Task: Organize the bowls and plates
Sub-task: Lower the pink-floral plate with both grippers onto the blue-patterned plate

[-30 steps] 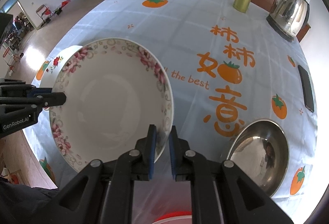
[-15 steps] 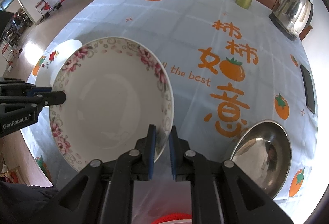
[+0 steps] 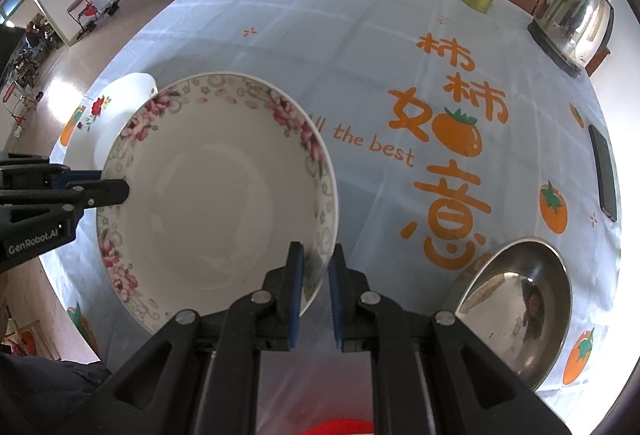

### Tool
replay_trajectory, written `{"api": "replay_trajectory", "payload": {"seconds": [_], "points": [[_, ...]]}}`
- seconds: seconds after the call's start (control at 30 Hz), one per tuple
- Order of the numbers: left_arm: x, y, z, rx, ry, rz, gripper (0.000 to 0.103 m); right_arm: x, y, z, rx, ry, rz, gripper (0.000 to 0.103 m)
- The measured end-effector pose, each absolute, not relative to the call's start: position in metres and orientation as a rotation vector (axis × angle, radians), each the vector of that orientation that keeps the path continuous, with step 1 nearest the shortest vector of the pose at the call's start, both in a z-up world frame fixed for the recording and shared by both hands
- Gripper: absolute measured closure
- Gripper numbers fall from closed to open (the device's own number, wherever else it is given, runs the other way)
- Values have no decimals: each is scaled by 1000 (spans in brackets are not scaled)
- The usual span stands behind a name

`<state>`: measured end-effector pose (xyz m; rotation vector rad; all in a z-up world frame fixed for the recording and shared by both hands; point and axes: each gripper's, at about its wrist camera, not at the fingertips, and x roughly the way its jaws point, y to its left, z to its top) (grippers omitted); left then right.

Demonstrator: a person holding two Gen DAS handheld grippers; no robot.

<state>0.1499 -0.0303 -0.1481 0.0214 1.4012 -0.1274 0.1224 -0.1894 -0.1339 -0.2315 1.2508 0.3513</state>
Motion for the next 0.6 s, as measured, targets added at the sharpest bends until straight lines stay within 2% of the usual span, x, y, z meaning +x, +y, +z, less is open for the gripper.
{"api": "replay_trajectory", "payload": {"seconds": [0.6], "points": [[155, -30, -152, 22, 1413, -128, 88, 127, -189, -138, -227, 1260, 351, 91]]}}
